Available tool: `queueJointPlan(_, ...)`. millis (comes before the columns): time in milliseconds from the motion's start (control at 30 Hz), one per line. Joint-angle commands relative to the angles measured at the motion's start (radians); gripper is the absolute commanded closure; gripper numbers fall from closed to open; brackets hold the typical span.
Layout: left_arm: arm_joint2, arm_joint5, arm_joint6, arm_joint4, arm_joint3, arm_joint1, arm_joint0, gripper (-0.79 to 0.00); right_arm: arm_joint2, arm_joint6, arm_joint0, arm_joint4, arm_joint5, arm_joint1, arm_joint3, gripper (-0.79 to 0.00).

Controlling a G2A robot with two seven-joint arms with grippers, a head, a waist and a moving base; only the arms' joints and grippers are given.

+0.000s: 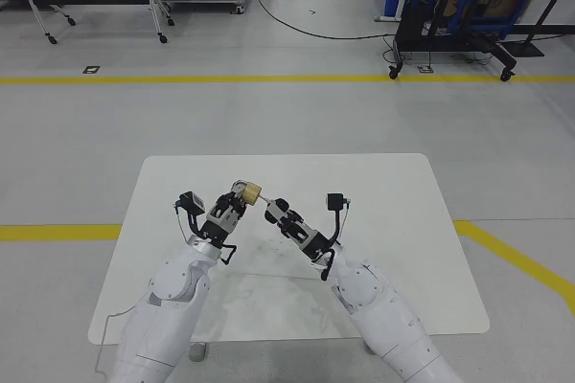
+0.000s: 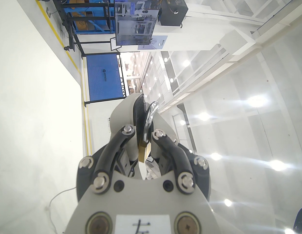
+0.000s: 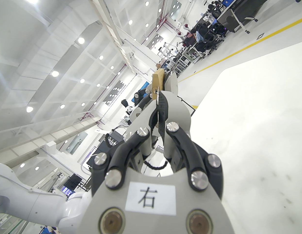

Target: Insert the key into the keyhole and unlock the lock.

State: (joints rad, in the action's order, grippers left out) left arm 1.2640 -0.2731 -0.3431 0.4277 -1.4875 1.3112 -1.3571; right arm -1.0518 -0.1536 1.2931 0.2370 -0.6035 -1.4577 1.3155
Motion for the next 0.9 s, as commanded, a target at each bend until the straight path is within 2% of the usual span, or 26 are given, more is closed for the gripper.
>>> queueJointPlan(0, 0.000, -0.009, 0.008, -0.011, -0.001, 0.001, -0.001, 0.000, 0.000, 0.000, 0.000, -0.001, -0.002, 0.000, 0.000, 0.000)
queueJointPlan(867, -0.001, -0.101, 0.035, -0.141, -0.002, 0.003, -0.011, 0.000, 0.017, -0.004, 0.002, 0.007, 0.002, 0.003, 0.013, 0.000)
